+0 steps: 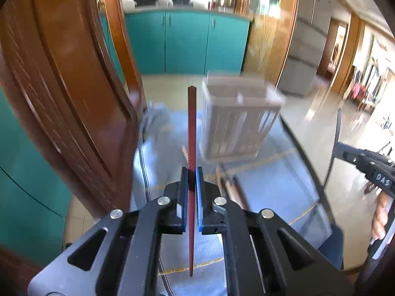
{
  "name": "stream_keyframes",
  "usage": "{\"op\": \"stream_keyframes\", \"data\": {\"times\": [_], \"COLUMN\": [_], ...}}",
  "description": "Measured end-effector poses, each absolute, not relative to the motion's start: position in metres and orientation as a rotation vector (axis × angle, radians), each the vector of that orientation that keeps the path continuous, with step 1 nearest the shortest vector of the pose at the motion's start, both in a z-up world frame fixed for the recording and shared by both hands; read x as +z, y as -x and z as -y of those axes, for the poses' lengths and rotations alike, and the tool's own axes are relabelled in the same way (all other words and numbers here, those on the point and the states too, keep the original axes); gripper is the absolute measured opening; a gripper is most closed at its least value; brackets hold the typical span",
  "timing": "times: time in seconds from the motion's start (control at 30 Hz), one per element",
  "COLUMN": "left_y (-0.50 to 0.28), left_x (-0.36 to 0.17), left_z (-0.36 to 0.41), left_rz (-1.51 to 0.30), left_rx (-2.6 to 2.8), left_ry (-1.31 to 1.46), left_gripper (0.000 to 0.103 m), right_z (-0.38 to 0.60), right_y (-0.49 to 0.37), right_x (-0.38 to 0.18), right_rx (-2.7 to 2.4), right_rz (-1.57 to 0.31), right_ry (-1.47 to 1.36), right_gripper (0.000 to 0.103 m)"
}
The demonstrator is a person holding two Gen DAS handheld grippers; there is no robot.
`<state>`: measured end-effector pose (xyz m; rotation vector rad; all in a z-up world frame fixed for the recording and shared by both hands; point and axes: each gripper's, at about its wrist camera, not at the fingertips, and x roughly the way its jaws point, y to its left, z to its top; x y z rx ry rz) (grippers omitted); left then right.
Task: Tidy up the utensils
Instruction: 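Grasp and lift the dark red chopstick with the left gripper while the right lifts the black one, then lower both held chopsticks into the white basket and open both grippers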
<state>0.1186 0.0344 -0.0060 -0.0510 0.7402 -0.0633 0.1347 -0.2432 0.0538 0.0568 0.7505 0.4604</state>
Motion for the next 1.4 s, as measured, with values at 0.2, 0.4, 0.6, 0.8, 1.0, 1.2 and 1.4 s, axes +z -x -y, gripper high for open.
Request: {"op": "stream_keyframes", "data": {"times": [0.2, 0.4, 0.6, 0.8, 1.0, 1.2, 1.4], "left_y": [-0.132, -0.187, -0.246, -0.275, -0.277, -0.262, -0.244], "left_x": [0.068, 0.125, 0.111, 0.063, 0.029, 0.017, 0.012], "left_z": [-0.040, -0.037, -0.033, -0.019, -0.008, -0.005, -0.007], "left_rz": [-0.568, -0.357, -0.303, -0.361, -0.415, -0.422, -0.419], "left_rx": [-0.082, -0.057, -0.011, 0.010, 0.033, 0.043, 0.037], "left_ry": [0.099, 0.172, 0.231, 0.224, 0.195, 0.171, 0.165], "left_gripper": [0.007, 0.007, 0.007, 0.007, 0.007, 0.007, 0.007], "right_z": [0.242, 0.237, 0.224, 0.215, 0.218, 0.213, 0.209], "right_y": [-0.154, -0.188, -0.221, -0.239, -0.232, -0.226, -0.218], "right_x": [0.121, 0.186, 0.183, 0.125, 0.090, 0.073, 0.069], "right_rx": [0.464, 0.427, 0.369, 0.361, 0.377, 0.380, 0.365], "right_rz": [-0.585, -0.425, -0.406, -0.503, -0.550, -0.561, -0.565], "right_ry": [-0.100, -0.145, -0.136, -0.113, -0.147, -0.139, -0.102], "right_gripper": [0.007, 0.007, 0.007, 0.006, 0.007, 0.006, 0.007]}}
